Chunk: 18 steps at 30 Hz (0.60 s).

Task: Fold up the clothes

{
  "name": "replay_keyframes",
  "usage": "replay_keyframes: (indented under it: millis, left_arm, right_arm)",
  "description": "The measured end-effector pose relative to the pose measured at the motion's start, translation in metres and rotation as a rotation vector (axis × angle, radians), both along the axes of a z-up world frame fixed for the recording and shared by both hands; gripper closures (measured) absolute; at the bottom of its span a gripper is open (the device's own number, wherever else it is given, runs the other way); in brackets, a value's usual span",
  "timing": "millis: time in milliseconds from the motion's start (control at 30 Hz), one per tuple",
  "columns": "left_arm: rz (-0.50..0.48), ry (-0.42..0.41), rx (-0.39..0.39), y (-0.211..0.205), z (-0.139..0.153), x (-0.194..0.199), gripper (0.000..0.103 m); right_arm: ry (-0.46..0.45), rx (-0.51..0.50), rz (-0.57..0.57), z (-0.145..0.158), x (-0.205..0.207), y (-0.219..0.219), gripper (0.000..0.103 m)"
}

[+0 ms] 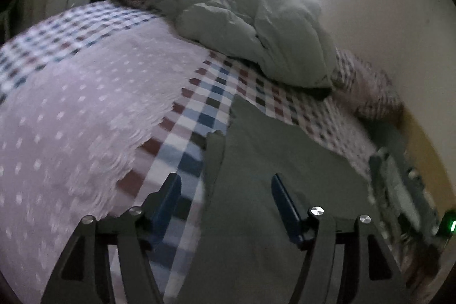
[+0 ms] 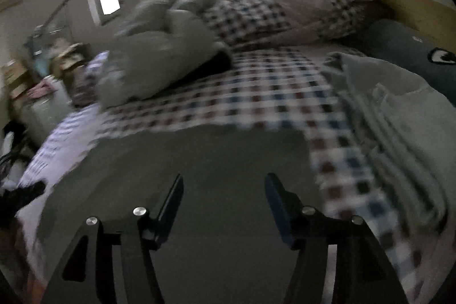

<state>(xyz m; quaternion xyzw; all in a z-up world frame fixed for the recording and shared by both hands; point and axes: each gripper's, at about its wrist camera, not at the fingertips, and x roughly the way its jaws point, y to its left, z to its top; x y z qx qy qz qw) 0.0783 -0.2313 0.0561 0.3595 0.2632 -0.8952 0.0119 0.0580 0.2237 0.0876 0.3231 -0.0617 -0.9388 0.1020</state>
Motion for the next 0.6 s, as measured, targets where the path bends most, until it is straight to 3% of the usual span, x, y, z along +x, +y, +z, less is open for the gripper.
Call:
replay_keyframes:
  millis: [133,333,400,500,600]
  left_arm:
    - [0.045,-0.002,0.112,-0.005,-0.012,0.027,0.032]
    - [0.102,-0.015,0.31,-0.007,-0.036,0.063,0.031]
    - [0.121,-0.019,0.376,-0.007,-0.044,0.075,0.031]
    - [0.168,-0.021,0.473,-0.01,-0.055,0.084,0.023]
    - [0.206,-0.024,0.526,-0.013,-0.061,0.086,0.022]
  right_arm:
    - [0.113,0.079,0.114,0.0,0.04,-0.049,0.032]
    - [0.205,0.059,0.252,0.005,0.065,-0.095,0.03]
    - [0.232,0.097,0.296,0.001,0.074,-0.109,0.029]
    - [0.261,0.151,0.349,-0.004,0.083,-0.126,0.029]
    - [0.266,0.173,0.389,-0.009,0.087,-0.138,0.029]
